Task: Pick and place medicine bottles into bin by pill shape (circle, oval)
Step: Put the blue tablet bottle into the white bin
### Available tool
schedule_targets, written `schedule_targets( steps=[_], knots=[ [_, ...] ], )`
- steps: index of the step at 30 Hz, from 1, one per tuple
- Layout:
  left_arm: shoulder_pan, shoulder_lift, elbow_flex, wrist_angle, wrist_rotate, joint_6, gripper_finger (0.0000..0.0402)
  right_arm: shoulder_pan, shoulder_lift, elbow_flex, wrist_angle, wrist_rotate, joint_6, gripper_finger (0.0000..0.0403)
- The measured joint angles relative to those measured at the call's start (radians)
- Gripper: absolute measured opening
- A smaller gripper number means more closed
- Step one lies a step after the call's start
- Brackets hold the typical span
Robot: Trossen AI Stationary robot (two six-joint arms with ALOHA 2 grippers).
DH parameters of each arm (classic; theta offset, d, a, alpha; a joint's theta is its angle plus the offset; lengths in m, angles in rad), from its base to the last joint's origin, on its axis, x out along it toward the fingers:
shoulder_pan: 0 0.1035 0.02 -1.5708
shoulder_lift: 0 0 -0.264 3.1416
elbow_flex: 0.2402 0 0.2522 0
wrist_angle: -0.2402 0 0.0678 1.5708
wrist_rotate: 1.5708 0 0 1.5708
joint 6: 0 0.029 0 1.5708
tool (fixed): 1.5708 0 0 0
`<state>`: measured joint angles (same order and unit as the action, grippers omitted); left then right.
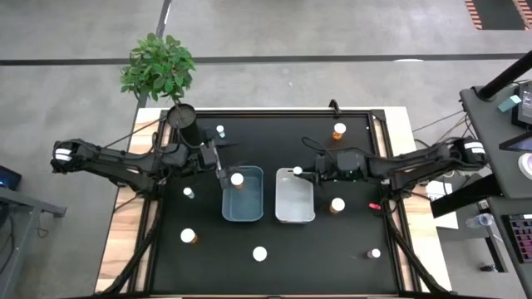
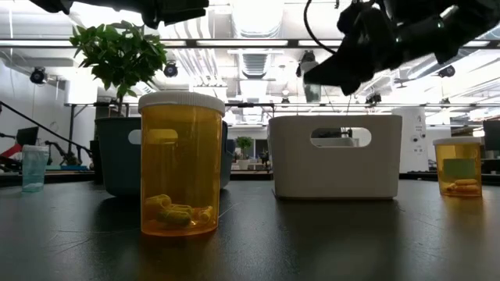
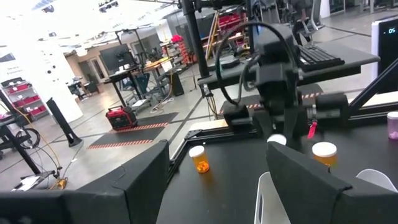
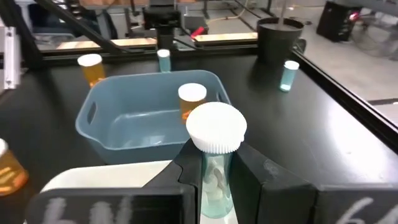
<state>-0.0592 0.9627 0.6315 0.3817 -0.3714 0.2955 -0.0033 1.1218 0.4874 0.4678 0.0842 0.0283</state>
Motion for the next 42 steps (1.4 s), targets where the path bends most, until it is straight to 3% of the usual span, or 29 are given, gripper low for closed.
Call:
schedule_targets(
  steps=[6,11,15,27,33,42],
  knots=[
    [0.000,0.012,0.000,0.009,0.004,-0.051,0.0251,0.025,0.052,-0.005,0.127,0.005,-0.040,0.0043],
    [0.000,0.078,0.011,0.056,0.106,-0.122,0.0251,0.072,0.012,-0.005,0.173,-0.007,-0.040,0.0043],
    [-0.001,0.190,0.027,0.168,0.208,-0.200,0.0251,0.128,-0.045,-0.005,0.200,-0.009,-0.075,0.0043],
    [0.000,0.566,0.130,0.470,0.298,-0.408,0.0251,0.169,-0.072,-0.005,0.229,-0.004,-0.053,0.0044],
    [0.000,0.681,0.223,0.475,0.356,-0.422,0.0251,0.169,-0.053,0.003,0.232,0.075,-0.032,0.0044],
    [0.000,0.772,0.299,0.473,0.362,-0.447,0.0251,0.169,-0.052,0.021,0.229,0.076,-0.007,0.0045]
  ],
)
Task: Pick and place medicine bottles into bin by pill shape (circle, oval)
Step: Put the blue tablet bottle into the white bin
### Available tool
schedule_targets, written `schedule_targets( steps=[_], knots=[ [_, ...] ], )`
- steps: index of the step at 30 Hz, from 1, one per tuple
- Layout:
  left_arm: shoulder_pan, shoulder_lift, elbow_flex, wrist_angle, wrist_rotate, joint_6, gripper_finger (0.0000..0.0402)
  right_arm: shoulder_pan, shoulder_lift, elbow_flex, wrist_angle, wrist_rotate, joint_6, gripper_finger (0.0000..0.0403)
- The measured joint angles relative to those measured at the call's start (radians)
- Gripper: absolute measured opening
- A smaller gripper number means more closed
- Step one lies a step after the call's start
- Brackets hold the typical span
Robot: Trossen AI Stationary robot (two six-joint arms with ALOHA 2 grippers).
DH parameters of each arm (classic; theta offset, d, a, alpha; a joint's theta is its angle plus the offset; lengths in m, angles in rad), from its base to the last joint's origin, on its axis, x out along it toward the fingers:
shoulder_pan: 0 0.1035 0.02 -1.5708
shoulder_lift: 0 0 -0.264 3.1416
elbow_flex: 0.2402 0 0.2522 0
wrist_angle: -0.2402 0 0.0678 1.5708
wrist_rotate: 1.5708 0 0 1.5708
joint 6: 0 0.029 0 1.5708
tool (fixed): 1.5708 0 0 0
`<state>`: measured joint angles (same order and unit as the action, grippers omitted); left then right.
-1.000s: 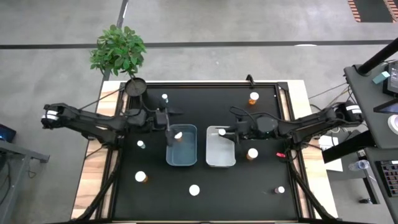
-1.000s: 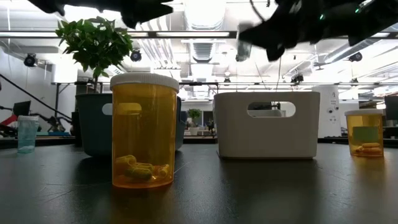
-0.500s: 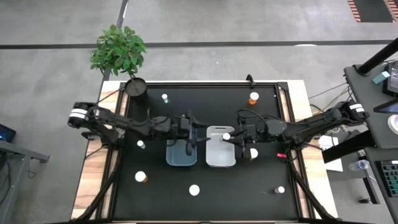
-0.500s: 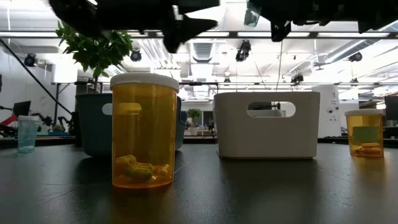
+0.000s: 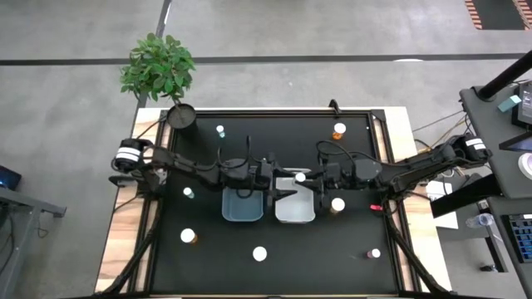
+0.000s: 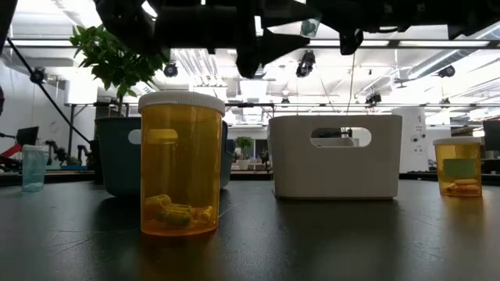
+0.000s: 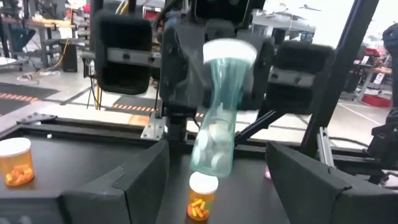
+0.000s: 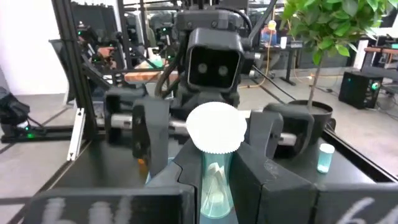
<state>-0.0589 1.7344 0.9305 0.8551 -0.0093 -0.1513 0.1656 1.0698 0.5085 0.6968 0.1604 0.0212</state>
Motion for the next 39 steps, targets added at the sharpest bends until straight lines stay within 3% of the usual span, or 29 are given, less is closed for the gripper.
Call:
schedule_targets(
  steps=[12,21,26,34,39],
  knots=[
    [0.000,0.047,0.054,0.006,0.005,0.006,0.0241,-0.001,0.000,0.009,-0.011,0.000,0.005,0.0045],
    [0.000,0.047,0.053,0.000,0.005,0.002,0.0126,-0.001,0.000,0.008,-0.026,-0.002,0.011,0.0049],
    [0.000,0.047,0.052,-0.001,0.008,0.003,0.0072,0.000,0.000,0.008,-0.033,-0.002,0.050,0.0097],
    [0.000,0.046,0.038,-0.013,0.008,0.004,0.0092,0.000,-0.014,0.010,-0.080,0.000,0.091,0.0194],
    [0.000,0.029,0.021,-0.096,0.008,0.026,0.0095,0.000,-0.054,0.100,-0.337,0.000,0.091,0.0214]
  ],
)
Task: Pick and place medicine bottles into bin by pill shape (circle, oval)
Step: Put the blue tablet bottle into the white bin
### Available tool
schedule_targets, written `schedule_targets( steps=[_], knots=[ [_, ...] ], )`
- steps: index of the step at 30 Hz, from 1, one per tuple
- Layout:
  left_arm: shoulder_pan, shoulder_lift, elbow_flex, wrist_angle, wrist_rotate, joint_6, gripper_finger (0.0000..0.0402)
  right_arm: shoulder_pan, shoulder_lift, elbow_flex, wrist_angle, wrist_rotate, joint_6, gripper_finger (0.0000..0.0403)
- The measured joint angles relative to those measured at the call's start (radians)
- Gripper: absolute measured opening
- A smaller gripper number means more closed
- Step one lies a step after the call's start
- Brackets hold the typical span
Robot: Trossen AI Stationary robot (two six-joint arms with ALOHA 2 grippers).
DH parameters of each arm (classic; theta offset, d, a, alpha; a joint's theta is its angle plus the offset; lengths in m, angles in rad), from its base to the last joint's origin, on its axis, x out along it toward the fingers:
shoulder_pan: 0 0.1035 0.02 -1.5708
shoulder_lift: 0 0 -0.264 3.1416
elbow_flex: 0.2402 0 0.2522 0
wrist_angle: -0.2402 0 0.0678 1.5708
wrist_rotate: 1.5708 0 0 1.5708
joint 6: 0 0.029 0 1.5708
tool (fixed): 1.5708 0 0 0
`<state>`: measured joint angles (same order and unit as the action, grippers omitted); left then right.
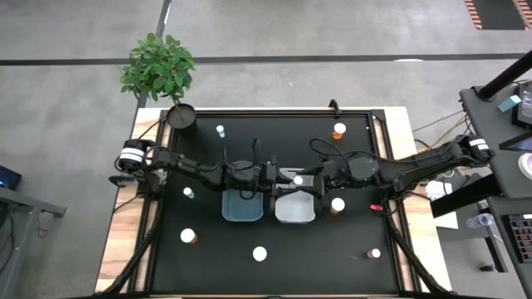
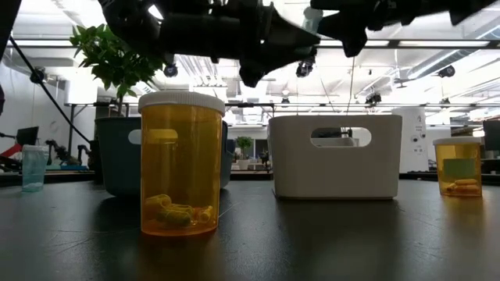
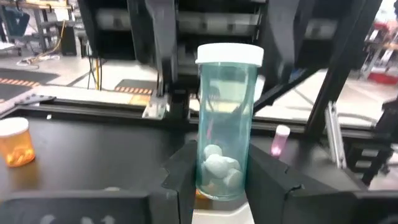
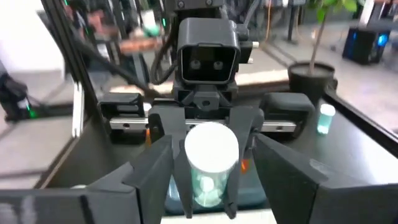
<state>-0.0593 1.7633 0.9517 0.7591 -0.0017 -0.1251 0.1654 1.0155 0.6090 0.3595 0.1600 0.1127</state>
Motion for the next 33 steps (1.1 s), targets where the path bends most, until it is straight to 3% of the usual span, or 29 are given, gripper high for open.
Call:
schedule_targets(
  steps=[6,12,22,29,33],
  knots=[
    [-0.001,-0.008,-0.004,-0.068,0.000,0.001,0.0080,0.000,0.009,0.192,-0.407,0.000,0.000,0.0211],
    [-0.001,-0.008,-0.005,-0.064,-0.001,0.009,0.0087,0.000,0.072,0.326,-0.646,-0.001,-0.017,0.0200],
    [0.000,-0.008,-0.005,-0.064,-0.004,0.010,0.0089,0.000,0.136,0.414,-0.725,-0.002,-0.046,0.0161],
    [0.000,-0.008,-0.007,-0.064,-0.004,0.010,0.0090,0.000,0.139,0.419,-0.728,-0.002,-0.045,0.0112],
    [0.000,-0.008,-0.006,-0.064,-0.004,0.023,0.0090,0.000,0.139,0.419,-0.728,-0.002,-0.040,0.0105]
  ],
)
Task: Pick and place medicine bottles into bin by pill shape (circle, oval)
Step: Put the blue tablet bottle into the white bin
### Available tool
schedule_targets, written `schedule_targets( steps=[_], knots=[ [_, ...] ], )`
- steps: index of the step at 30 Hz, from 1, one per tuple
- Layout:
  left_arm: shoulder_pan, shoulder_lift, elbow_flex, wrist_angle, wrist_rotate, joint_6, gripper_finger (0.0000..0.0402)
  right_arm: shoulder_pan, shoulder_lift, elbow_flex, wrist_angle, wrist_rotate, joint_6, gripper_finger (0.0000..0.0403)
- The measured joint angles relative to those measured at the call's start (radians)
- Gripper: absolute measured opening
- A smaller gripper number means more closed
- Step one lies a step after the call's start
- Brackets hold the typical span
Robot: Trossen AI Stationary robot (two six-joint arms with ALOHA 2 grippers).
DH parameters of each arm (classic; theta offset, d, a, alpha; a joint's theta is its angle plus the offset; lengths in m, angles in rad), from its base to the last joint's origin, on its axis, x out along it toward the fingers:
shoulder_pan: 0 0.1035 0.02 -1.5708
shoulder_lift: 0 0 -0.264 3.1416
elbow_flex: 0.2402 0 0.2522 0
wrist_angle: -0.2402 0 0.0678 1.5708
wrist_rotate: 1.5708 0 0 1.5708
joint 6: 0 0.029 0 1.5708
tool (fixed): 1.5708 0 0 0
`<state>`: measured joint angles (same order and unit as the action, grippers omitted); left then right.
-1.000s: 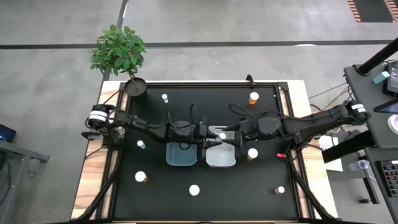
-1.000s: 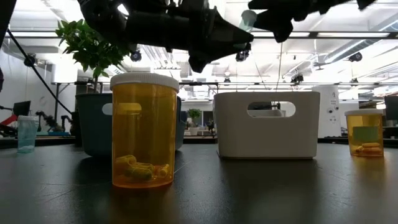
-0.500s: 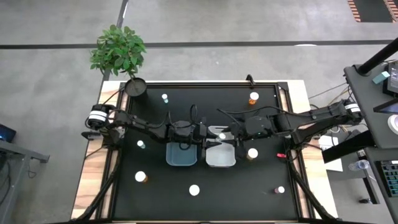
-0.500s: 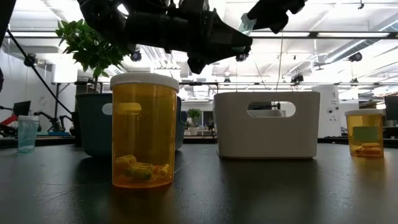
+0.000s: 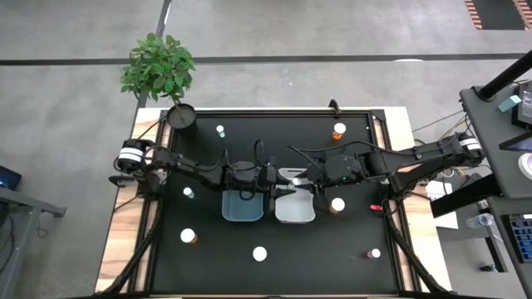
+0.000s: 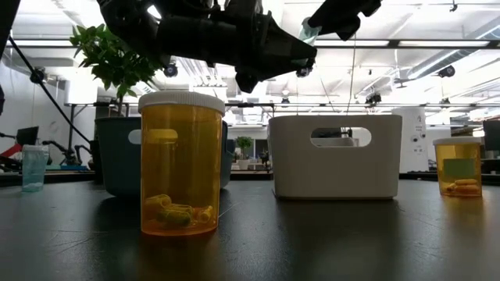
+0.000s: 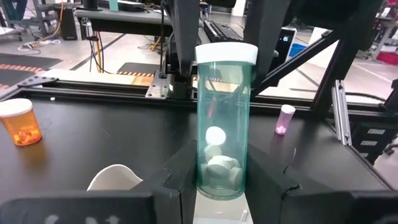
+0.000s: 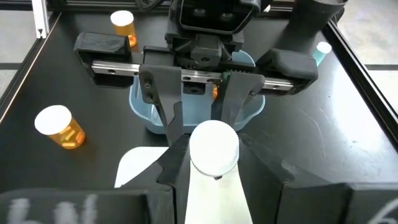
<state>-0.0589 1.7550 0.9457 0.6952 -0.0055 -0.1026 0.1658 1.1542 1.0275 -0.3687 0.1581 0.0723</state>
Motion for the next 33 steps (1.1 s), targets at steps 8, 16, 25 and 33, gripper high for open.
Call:
schedule_targets(
  steps=[8,16,25,33],
  knots=[
    [0.000,-0.004,0.000,0.002,0.000,0.016,0.0119,0.000,0.000,0.000,-0.001,-0.005,0.013,0.0118],
    [0.000,-0.012,-0.003,-0.022,0.001,0.059,0.0191,0.000,0.000,-0.001,-0.036,-0.005,0.026,0.0113],
    [0.000,-0.138,-0.004,-0.303,-0.038,0.118,0.0210,0.000,0.001,-0.018,-0.106,-0.001,0.049,0.0113],
    [0.001,-0.263,-0.023,-0.348,-0.082,0.164,0.0211,-0.021,0.101,-0.037,-0.050,0.001,0.040,0.0115]
  ],
)
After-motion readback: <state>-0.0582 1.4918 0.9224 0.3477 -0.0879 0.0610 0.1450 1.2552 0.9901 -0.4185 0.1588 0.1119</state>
